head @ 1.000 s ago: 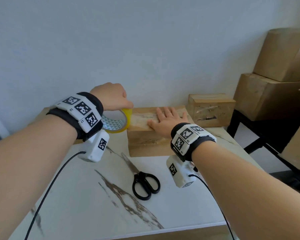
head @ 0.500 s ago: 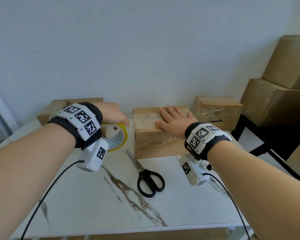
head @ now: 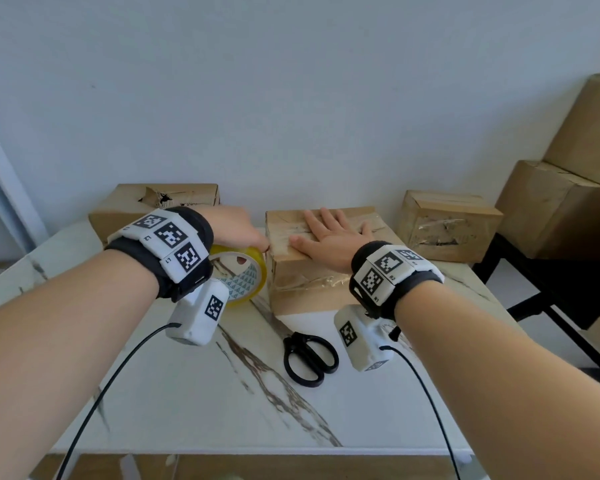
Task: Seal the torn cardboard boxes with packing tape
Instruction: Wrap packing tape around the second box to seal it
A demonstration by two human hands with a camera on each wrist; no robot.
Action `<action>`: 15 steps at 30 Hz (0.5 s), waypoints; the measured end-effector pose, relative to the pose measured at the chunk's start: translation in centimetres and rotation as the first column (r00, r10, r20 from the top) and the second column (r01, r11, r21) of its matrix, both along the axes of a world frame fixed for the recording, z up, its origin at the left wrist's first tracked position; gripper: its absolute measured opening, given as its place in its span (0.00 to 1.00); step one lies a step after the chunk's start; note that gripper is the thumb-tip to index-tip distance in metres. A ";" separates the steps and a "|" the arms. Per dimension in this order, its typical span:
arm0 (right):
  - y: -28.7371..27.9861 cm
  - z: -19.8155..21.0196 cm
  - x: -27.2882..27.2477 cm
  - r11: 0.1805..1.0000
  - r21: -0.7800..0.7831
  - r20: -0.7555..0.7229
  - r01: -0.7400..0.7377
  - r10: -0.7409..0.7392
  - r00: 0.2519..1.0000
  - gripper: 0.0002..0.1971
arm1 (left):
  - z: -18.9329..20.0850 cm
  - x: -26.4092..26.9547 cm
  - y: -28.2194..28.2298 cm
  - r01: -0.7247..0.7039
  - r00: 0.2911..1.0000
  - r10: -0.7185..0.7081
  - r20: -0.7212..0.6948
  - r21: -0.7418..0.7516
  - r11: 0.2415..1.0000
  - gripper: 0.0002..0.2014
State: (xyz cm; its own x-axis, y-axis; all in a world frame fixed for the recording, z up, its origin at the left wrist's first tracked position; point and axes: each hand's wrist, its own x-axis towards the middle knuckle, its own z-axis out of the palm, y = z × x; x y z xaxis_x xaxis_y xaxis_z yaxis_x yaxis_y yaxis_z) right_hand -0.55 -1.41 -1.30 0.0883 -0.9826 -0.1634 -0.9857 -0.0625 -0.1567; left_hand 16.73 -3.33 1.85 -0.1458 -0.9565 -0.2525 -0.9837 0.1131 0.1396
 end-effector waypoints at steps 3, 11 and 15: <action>-0.2 -0.2 -0.5 1.000 0.012 0.008 -0.015 0.015 1.000 0.31 | 0.1 0.7 -0.1 0.011 0.999 -0.010 -0.046 0.008 1.000 0.20; 0.1 -0.2 -0.6 1.000 -0.016 -0.036 -0.009 0.009 0.999 0.27 | -0.6 2.3 1.1 -0.021 0.990 0.014 -0.140 -0.055 0.998 0.20; 0.4 0.3 -0.2 0.999 -0.002 -0.003 0.035 -0.035 0.999 0.26 | -1.0 2.9 2.4 0.032 0.960 -0.053 -0.275 -0.081 0.996 0.19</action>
